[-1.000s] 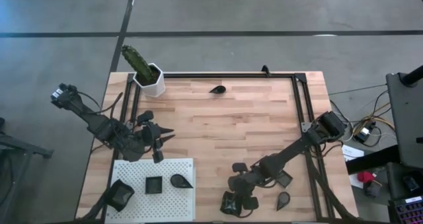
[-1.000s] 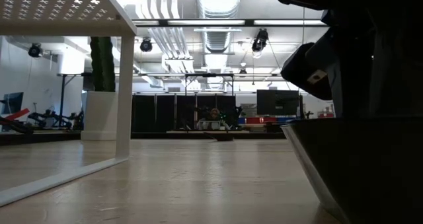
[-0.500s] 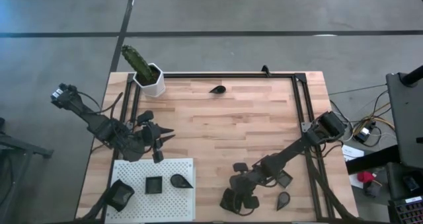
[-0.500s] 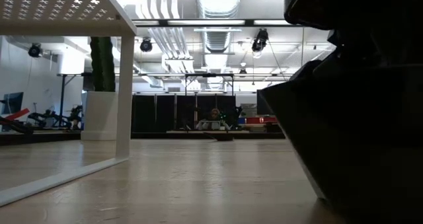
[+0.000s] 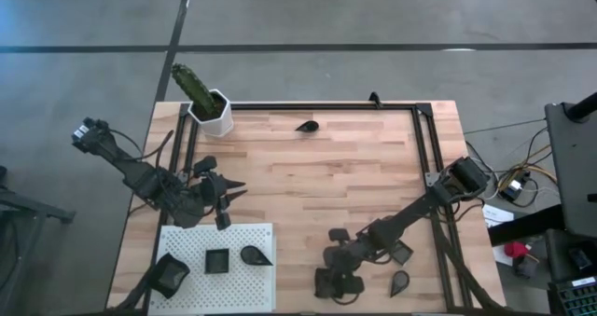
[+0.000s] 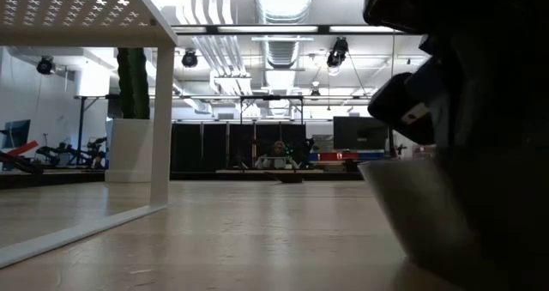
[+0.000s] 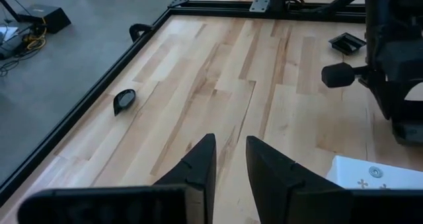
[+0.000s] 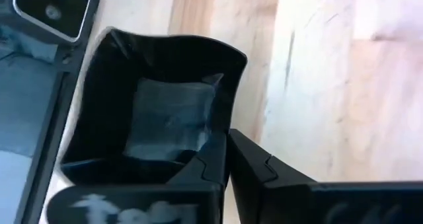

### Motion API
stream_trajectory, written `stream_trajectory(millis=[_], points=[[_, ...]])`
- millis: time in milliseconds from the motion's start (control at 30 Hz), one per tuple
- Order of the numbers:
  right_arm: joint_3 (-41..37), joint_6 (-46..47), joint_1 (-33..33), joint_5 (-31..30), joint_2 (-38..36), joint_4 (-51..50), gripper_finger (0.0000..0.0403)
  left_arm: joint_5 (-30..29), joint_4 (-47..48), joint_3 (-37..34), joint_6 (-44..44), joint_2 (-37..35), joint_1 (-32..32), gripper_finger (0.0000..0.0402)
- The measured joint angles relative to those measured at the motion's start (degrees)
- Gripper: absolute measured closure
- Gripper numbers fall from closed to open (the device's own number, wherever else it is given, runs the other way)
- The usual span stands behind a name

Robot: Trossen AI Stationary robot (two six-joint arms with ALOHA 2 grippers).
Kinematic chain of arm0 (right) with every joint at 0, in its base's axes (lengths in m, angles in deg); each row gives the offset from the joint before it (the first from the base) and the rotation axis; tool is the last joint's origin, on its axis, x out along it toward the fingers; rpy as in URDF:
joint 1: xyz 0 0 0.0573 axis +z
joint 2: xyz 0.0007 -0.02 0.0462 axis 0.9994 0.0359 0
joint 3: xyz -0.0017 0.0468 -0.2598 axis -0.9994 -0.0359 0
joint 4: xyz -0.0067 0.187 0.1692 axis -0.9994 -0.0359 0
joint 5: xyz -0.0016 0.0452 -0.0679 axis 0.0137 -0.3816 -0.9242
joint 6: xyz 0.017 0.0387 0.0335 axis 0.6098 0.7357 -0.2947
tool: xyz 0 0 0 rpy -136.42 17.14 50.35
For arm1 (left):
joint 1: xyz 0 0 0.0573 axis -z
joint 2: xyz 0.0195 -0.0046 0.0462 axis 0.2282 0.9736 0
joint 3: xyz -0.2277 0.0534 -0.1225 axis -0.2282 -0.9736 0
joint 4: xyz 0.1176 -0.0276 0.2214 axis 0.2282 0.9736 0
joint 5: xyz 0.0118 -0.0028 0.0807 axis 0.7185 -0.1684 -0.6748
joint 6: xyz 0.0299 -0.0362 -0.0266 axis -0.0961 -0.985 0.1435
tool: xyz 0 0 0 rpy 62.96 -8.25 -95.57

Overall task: Pick & Place Mini shaped plates
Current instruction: Stack the distorted square plate on top of the other distorted square plate on the shelf

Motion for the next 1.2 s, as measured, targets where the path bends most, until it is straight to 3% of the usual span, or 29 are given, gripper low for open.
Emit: stream_trajectory(millis=[200,400,533,700,800,1000,1200], points=[[1.52,-1.46,-0.31,-2.79,-1.76,-1.93,0.0394,0.0,0.0,0.0,0.0,0.0,0.0,0.0326],[6.09,-2.87,-0.83,-9.94,-5.31,-14.44,0.0395,0.0,-0.13,-0.02,1.9,0.02,0.0,0.0324],[11.15,-5.4,-1.68,-19.09,-7.71,-25.15,0.0395,-0.02,-0.5,-0.02,3.54,0.02,-0.02,0.0326],[18.39,-8.13,-3.59,-36.73,-9.14,-36.39,0.0395,-0.11,-0.92,-0.02,4.97,0.02,-0.02,0.0324],[21.61,-11.46,-5.5,-44.57,-9.33,-36.51,0.0395,-1.0,-1.06,-0.02,5.68,0.02,-0.02,0.0326],[24.57,-16.85,-10.97,-53.59,-9.35,-34.44,0.0395,-4.24,-3.66,-0.02,9.77,0.02,-0.02,0.0323],[24.44,-25.42,-16.16,-55.97,-9.35,-23.2,0.0395,-13.71,-7.52,-0.09,14.0,0.91,-0.16,0.0325]])
